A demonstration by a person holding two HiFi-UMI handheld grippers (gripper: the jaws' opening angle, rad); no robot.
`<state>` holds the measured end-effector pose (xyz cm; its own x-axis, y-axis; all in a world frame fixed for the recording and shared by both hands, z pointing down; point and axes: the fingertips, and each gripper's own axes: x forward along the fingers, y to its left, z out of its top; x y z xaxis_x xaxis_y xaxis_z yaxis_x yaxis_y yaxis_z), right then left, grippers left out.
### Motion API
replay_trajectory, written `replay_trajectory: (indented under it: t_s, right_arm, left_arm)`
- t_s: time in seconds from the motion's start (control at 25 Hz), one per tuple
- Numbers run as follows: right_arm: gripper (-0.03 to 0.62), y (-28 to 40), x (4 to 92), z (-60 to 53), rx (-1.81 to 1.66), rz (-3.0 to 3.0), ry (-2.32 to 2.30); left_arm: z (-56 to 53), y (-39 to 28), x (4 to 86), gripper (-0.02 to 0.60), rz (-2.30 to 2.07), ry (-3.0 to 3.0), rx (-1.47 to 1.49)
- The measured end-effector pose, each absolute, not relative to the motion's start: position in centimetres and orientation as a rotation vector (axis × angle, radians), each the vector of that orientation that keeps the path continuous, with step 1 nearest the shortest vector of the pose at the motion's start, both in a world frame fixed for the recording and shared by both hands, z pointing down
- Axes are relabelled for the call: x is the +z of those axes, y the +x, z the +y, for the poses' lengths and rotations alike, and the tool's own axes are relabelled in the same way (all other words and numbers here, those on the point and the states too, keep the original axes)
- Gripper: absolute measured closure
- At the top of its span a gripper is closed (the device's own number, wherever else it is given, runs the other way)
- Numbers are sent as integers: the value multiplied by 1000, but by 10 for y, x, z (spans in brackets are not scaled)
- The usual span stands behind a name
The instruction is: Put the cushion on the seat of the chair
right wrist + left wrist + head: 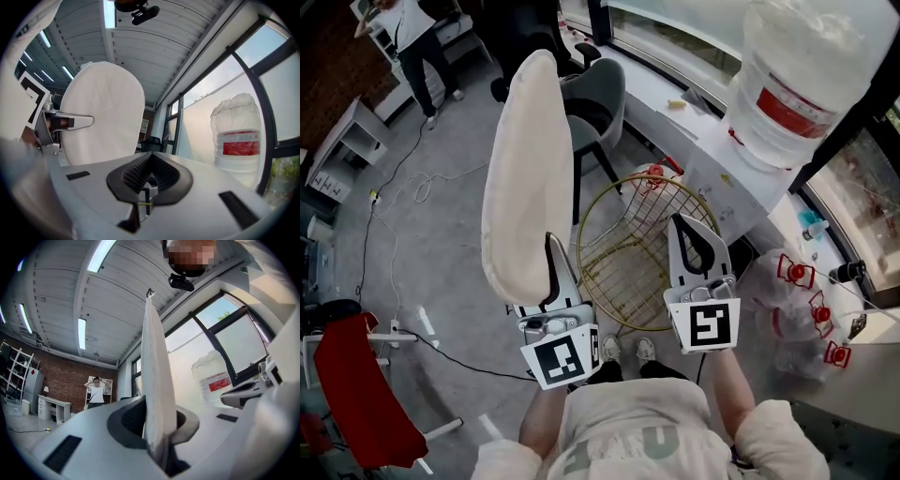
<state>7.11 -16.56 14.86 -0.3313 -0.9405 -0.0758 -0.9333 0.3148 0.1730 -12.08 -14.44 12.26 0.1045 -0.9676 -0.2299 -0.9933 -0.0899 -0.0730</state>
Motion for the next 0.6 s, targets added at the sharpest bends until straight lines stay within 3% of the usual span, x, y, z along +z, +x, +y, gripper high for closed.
replay_trajectory:
  t_s: [0.6]
  right_arm:
    - [577,50,318,-204,-37,-2500,1738]
  left_arm:
    - [-187,-99,305,529,1947,-2389,13]
